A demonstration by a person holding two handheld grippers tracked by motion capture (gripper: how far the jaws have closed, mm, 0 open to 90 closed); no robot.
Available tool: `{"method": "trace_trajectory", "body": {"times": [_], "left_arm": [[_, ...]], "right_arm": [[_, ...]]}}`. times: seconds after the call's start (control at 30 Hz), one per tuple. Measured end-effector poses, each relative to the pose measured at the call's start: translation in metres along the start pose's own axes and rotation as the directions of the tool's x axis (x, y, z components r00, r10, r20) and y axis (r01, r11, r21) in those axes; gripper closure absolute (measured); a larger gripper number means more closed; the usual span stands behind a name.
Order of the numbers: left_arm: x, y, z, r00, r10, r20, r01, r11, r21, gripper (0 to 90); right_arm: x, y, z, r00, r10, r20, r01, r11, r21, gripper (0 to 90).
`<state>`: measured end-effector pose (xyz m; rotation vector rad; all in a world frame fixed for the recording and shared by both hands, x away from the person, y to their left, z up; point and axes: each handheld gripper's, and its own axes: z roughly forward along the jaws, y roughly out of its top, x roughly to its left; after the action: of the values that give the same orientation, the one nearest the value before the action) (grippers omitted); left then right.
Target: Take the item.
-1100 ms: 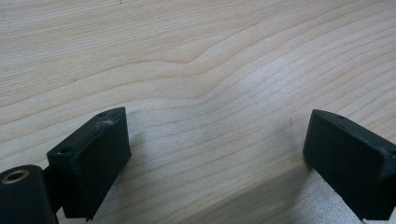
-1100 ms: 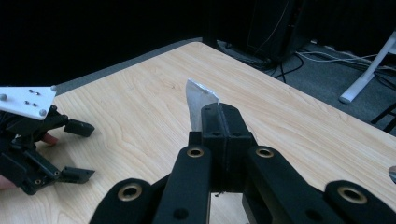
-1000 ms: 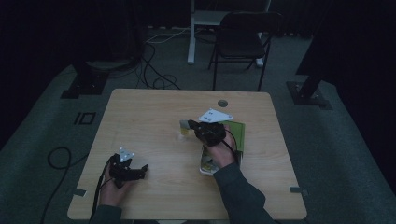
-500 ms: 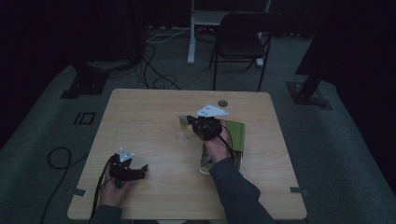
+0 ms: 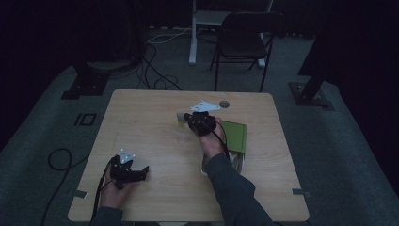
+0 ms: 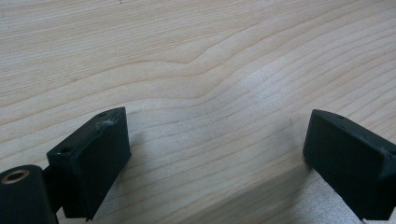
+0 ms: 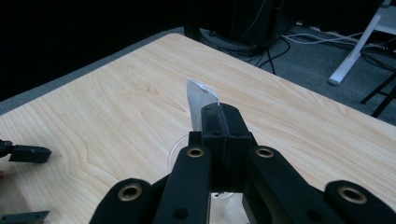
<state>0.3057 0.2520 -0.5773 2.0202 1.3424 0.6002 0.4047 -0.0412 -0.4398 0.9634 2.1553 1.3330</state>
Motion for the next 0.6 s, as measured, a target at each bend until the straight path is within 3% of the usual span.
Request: {"method": "trace_trajectory", "body": {"times": [0.47,0.5,0.53,0.6], "left_arm": [[0.000,0.000,0.000,1.0000,0.000,0.000,0.000,1.0000,0.000,8.0],[0.000,0.000,0.000,1.0000,0.001,-0.001,-0.001,1.0000,0.000,8.0],[0.000,0.000,0.000,1.0000,0.001,-0.001,-0.001,1.0000,0.000,8.0],[0.000,0.000,0.000,1.0000,0.001,-0.001,-0.001,1.0000,0.000,8.0]], "right_arm": [[0.001,0.004,0.012,0.9999,0.005,0.012,-0.005,1.000,0.025,90.0],[0.001,0.004,0.013,0.9999,0.005,0.009,-0.006,0.999,0.036,83.8],[0.001,0.005,0.015,0.9999,0.007,0.013,-0.007,0.999,0.052,64.9],[0.001,0.005,0.012,0.9998,0.008,0.019,-0.009,0.999,0.046,61.8]]}}
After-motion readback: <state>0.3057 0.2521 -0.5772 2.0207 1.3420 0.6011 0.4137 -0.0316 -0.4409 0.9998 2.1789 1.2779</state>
